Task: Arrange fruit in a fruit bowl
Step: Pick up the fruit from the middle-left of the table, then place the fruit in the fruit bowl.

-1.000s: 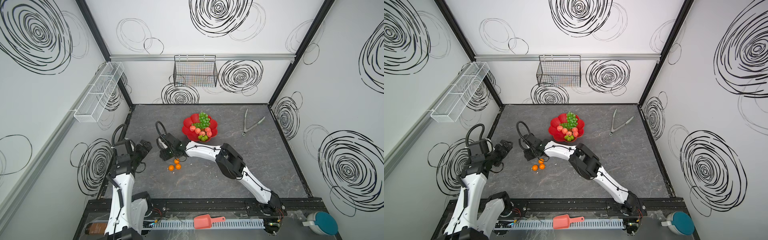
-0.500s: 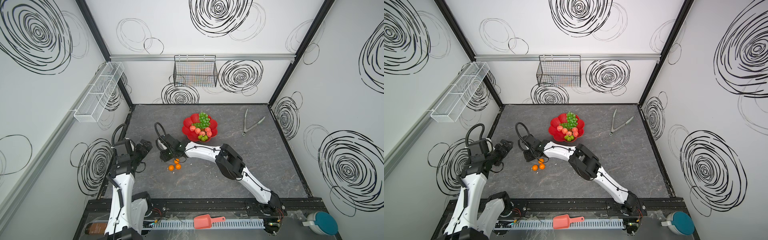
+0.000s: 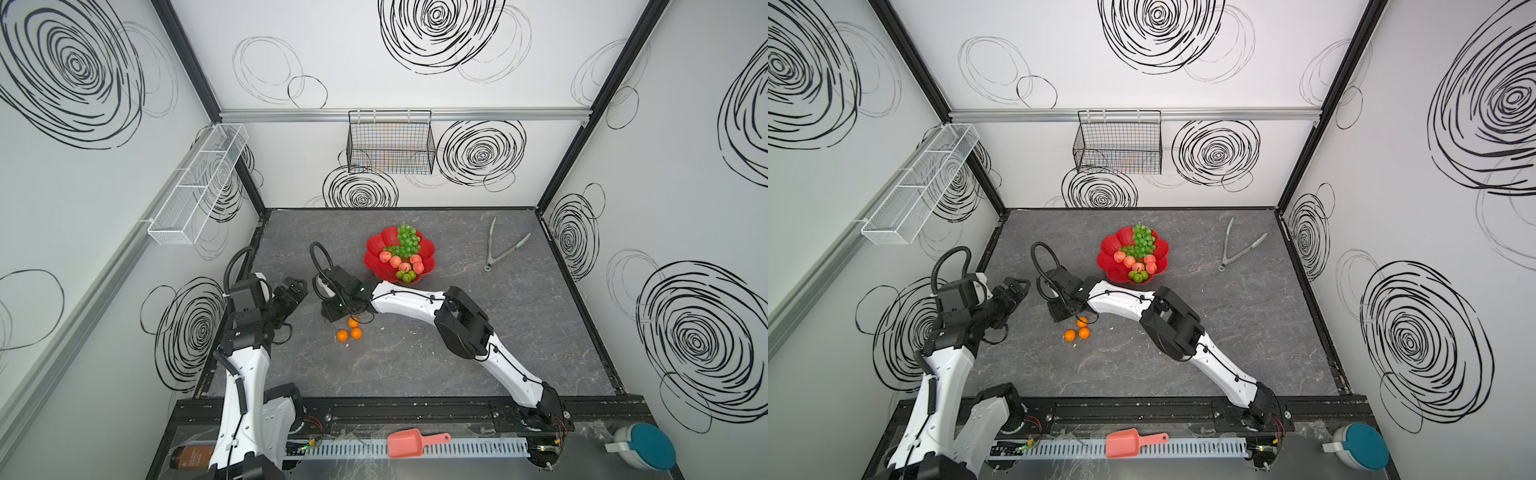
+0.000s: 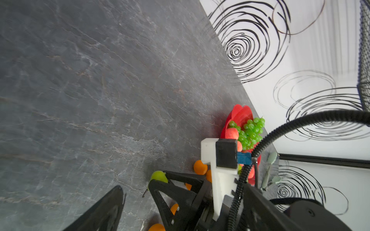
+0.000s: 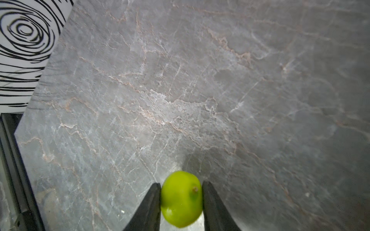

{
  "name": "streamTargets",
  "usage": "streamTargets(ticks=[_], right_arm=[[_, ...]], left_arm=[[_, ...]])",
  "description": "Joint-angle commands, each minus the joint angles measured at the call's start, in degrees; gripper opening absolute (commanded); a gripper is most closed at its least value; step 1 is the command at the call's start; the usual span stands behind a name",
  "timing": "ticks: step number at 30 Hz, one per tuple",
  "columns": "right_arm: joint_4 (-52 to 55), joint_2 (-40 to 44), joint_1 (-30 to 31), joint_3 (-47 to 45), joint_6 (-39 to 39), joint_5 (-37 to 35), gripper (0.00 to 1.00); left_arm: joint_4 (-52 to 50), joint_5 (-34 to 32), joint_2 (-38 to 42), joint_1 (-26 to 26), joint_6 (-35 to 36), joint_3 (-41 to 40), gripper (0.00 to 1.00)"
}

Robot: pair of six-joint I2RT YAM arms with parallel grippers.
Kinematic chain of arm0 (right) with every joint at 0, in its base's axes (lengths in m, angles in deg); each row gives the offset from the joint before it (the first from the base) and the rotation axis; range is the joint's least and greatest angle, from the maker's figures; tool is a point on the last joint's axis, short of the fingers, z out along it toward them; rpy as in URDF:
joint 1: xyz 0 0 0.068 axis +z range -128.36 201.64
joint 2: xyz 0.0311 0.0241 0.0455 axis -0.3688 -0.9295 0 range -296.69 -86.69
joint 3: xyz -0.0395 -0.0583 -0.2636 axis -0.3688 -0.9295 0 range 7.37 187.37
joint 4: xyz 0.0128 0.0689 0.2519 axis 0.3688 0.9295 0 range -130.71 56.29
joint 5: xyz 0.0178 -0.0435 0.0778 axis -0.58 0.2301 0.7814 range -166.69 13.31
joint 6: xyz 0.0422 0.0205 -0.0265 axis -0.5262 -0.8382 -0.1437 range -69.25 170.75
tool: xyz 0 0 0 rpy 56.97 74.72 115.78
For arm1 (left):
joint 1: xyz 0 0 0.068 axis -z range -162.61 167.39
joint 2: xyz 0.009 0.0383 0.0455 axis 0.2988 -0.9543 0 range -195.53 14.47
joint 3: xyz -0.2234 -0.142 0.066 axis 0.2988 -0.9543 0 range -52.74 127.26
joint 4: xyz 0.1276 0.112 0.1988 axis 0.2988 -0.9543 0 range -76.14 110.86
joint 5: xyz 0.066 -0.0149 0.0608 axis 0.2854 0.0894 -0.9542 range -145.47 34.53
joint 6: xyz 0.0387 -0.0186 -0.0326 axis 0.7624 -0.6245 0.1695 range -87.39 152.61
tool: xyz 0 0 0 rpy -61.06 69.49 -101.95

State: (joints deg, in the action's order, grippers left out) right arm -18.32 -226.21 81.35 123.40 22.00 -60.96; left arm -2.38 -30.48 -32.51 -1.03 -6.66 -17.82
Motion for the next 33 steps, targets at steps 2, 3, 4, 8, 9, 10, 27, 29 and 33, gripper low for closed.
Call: streamTargets(ticks=[2, 3, 4, 8, 9, 10, 27, 29, 33], right_arm=[[-2.42, 9.10, -1.13, -5.12, -1.47, -1.69, 0.34], [-3.29, 10.52, -1.47, -6.88, -1.75, -1.84, 0.33], [-4.09, 11.72, -1.80, -8.61, -1.89, -2.12, 0.33], [-7.02, 17.35, -3.75, -16.37, -2.26, -3.78, 0.33], [-7.60, 18.46, -4.49, -18.04, -2.44, -3.80, 0.33], [-8.11, 19.93, -5.29, -19.99, -2.60, -3.86, 0.33], [-11.06, 36.83, -20.99, -42.53, -1.88, -5.00, 0.33], [-10.79, 37.38, -22.17, -43.70, -1.51, -5.45, 0.33], [-9.93, 37.80, -23.81, -44.89, -0.87, -6.52, 0.33]], left_arm=[[6.61, 6.09, -0.79, 2.26, 1.61, -0.52, 0.96], [6.80, 6.20, -1.07, 2.93, 2.05, -0.26, 0.96], [6.98, 6.25, -1.32, 3.49, 2.48, 0.01, 0.96], [8.02, 6.40, -2.99, 7.19, 3.49, 0.92, 0.96], [8.41, 6.23, -3.39, 8.29, 3.45, 1.02, 0.96], [9.03, 5.97, -3.82, 9.76, 3.34, 1.03, 0.96], [19.01, -3.31, -13.71, 35.51, -0.45, 4.25, 0.96], [19.57, -3.64, -14.89, 37.39, -0.55, 5.12, 0.96], [19.95, -4.54, -16.80, 40.54, -0.38, 6.55, 0.96]])
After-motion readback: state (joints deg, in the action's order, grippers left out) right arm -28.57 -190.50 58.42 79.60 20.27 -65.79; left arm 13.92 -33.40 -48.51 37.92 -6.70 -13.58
